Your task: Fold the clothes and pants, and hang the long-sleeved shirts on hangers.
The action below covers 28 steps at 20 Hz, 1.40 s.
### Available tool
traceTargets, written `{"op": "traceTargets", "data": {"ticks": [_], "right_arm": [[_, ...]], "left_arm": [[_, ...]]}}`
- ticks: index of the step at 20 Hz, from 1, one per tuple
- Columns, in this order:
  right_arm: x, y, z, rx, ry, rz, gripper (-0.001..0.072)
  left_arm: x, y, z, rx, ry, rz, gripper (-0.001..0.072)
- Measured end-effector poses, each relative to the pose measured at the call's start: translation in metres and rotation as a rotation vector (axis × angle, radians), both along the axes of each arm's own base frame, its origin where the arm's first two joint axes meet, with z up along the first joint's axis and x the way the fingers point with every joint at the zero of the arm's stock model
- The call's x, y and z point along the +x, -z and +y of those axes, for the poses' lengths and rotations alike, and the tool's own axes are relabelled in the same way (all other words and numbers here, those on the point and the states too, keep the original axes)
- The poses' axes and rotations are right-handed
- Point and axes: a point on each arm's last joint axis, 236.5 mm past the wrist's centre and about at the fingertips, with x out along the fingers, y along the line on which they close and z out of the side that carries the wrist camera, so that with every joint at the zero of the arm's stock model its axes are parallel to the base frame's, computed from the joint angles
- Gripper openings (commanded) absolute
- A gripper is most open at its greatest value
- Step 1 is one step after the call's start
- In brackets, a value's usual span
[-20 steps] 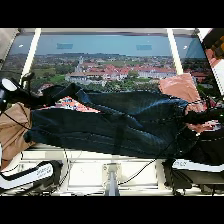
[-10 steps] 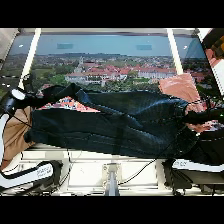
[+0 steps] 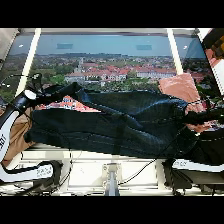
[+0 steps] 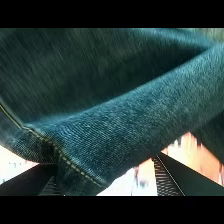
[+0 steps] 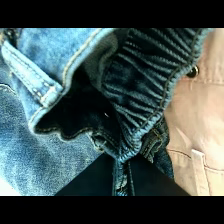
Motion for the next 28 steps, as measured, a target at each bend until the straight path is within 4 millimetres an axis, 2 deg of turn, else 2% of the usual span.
{"op": "traceTargets", "data": {"ticks": [2,4,6,7,11,14,16,19,21,24,28], "right_arm": [[0.0,0.0,0.0,0.001,0.0,0.0,0.0036],[0.0,0.0,0.0,0.001,0.0,0.001,0.0036],[0.0,0.0,0.0,0.001,-0.001,0.001,0.0036],[-0.001,0.0,0.0,0.002,-0.002,0.002,0.0036],[0.0,-0.001,0.002,0.01,0.002,0.002,0.0036],[0.004,-0.005,0.003,0.021,0.026,0.003,0.0036],[0.009,-0.011,-0.001,0.018,0.044,0.002,0.0036],[0.019,-0.024,-0.008,0.005,0.062,-0.013,0.0036],[0.025,-0.033,-0.013,-0.006,0.066,-0.027,0.0036],[0.029,-0.043,-0.016,-0.007,0.06,-0.036,0.0035],[0.029,-0.048,-0.017,-0.006,0.06,-0.028,0.0036]], "left_arm": [[0.01,-0.006,0.007,0.023,-0.02,-0.05,0.0508],[0.018,-0.011,0.01,0.038,-0.031,-0.086,0.0292],[0.022,-0.014,0.009,0.045,-0.033,-0.106,0.0137],[0.023,-0.015,0.007,0.041,-0.037,-0.113,0.0036],[0.031,-0.024,0.0,0.008,-0.055,-0.141,0.0035],[0.045,-0.049,0.001,-0.016,-0.053,-0.173,0.0033],[0.054,-0.075,0.008,-0.036,-0.051,-0.188,0.0031],[0.056,-0.107,0.037,-0.058,-0.09,-0.165,0.0031],[0.045,-0.115,0.063,-0.046,-0.129,-0.109,0.0031],[0.018,-0.109,0.095,-0.018,-0.173,0.006,0.003],[-0.027,-0.073,0.116,0.024,-0.168,0.241,0.0029]]}}
